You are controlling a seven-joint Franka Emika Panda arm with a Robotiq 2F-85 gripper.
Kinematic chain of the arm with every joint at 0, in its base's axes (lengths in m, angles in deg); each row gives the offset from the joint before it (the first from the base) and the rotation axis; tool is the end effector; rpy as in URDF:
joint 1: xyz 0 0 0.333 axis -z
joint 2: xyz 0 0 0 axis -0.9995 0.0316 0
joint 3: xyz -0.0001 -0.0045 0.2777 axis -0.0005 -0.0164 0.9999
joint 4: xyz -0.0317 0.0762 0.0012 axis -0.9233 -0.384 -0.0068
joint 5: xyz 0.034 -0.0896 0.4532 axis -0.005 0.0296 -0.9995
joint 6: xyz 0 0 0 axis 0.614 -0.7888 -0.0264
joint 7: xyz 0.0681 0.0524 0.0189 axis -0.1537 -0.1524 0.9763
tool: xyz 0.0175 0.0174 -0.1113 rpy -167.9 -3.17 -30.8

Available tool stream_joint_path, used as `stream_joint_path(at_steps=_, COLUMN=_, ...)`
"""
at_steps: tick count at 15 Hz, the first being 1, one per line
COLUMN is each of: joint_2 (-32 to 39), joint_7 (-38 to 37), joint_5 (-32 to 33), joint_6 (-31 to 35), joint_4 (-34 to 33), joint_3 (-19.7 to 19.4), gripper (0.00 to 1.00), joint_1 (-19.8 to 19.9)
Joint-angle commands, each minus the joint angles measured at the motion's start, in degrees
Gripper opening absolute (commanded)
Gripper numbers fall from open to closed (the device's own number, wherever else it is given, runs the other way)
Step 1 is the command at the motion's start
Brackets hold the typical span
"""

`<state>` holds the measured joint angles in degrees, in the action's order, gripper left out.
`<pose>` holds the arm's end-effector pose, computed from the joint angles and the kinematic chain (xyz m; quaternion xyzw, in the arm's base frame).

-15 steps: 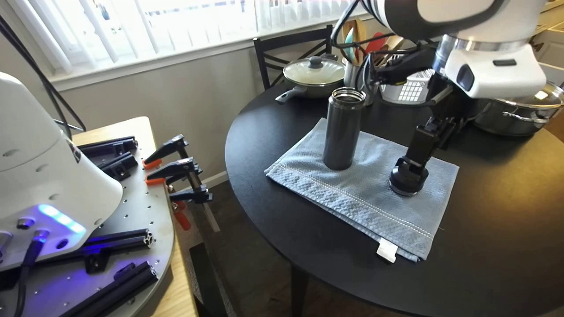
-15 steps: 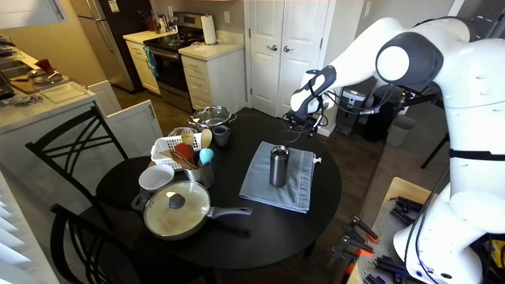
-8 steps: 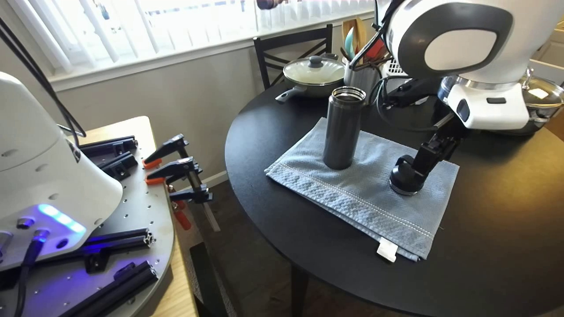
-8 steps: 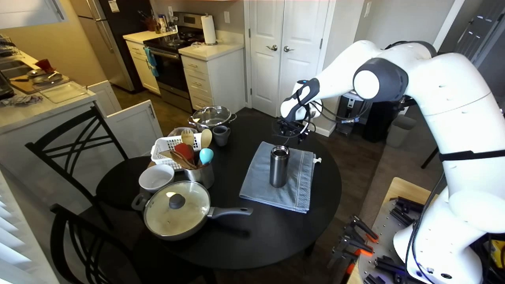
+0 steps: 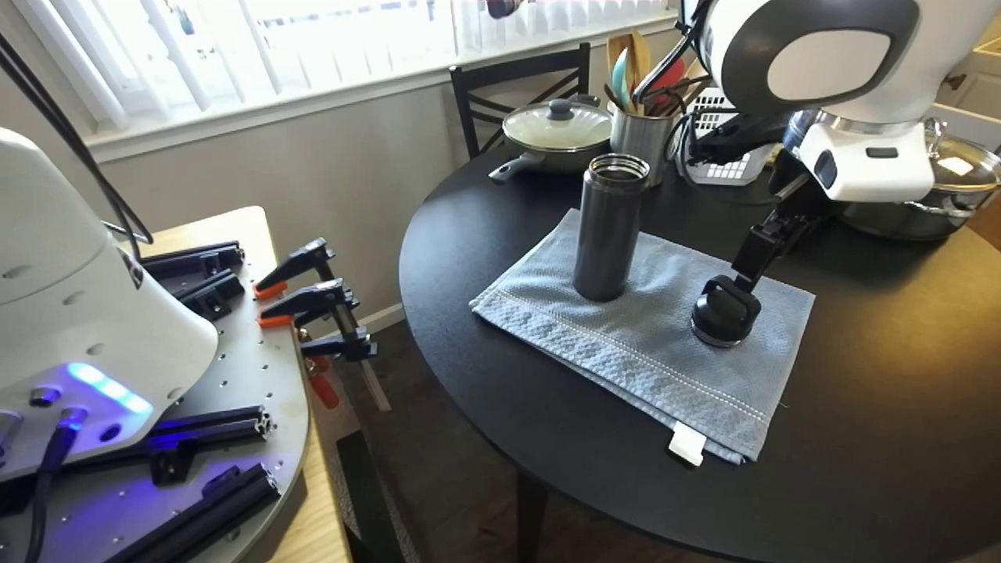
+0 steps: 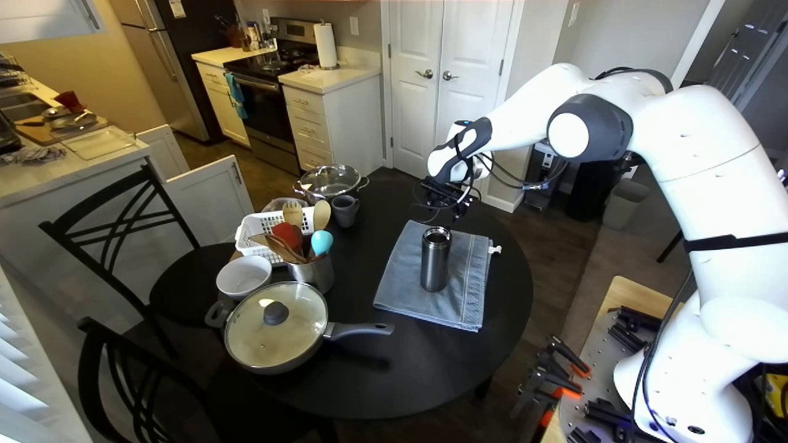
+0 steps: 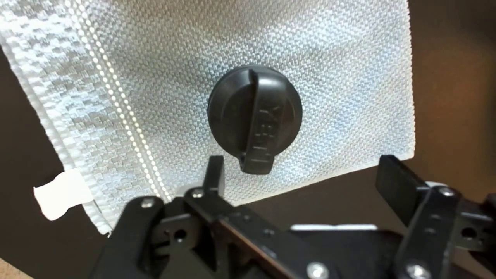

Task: Pick up the black lid and put it on the metal bottle

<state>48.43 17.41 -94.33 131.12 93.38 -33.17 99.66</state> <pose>0.6692 -0.2429 0.0594 -0.7457 0.6635 -0.0172 0.0585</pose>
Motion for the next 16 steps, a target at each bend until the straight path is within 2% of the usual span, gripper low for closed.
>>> stream_joint_path(at_steps=1, joint_2=3.23, joint_7=-0.35, joint_5=-1.47, joint_6=-3.05, joint_4=-3.54, joint_3=0.75, gripper=1.00, joint_1=0.56)
stream_joint_path(at_steps=6, joint_2=6.62, joint_7=-0.85, joint_5=-1.08, joint_6=-5.02, joint_4=-6.77, joint_3=0.51, gripper=1.00, joint_1=0.30)
stream_joint_path(at_steps=7, joint_2=7.05, joint_7=-1.10, joint_5=-0.94, joint_6=-5.28, joint_4=-7.41, joint_3=0.29, gripper=0.75, joint_1=0.20)
stream_joint_path(at_steps=8, joint_2=7.42, joint_7=-1.03, joint_5=-0.96, joint_6=-5.46, joint_4=-7.98, joint_3=0.34, gripper=0.74, joint_1=0.27)
stream_joint_path(at_steps=16, joint_2=7.75, joint_7=-1.05, joint_5=-1.40, joint_6=-8.45, joint_4=-10.58, joint_3=0.74, gripper=0.20, joint_1=1.14)
